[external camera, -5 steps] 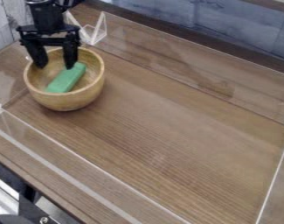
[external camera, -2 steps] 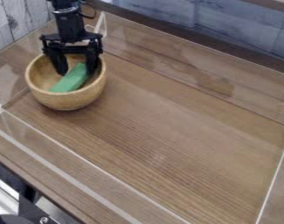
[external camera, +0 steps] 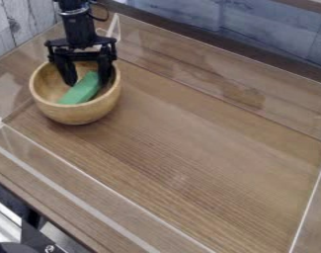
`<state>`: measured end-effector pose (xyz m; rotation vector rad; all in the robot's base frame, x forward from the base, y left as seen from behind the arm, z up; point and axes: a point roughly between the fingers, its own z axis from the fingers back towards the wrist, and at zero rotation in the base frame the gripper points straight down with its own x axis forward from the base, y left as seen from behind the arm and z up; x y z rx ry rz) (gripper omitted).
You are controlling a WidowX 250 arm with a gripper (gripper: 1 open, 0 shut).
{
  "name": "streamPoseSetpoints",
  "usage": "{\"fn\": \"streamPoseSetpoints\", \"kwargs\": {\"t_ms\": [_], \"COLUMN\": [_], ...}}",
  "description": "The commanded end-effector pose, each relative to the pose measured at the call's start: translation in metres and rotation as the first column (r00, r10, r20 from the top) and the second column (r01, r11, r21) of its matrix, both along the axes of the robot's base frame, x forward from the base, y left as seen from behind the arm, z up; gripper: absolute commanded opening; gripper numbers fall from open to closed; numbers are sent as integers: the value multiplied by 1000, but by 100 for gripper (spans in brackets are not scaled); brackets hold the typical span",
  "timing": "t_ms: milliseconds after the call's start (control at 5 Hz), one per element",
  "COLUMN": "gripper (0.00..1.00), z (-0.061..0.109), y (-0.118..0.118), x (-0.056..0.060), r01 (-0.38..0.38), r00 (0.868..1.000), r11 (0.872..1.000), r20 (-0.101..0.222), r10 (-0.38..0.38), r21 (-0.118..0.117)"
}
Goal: Move green object from inside the wooden bowl to the table next to it
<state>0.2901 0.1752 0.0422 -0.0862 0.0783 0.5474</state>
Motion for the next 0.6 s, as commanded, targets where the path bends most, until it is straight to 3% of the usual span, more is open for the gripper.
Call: {"fn": "streamPoseSetpoints", "kwargs": {"t_ms": [0,200,400], "gripper": [100,0,0], "z": [17,17,24], "y": [-3,-14,-26], "x": [6,4,1], "r01": [-12,4,20], "r00": [998,998,998], "r11": [999,999,1000], "r20": [60,59,60], "r10": [10,-6,-21], "r21": [37,32,15]}}
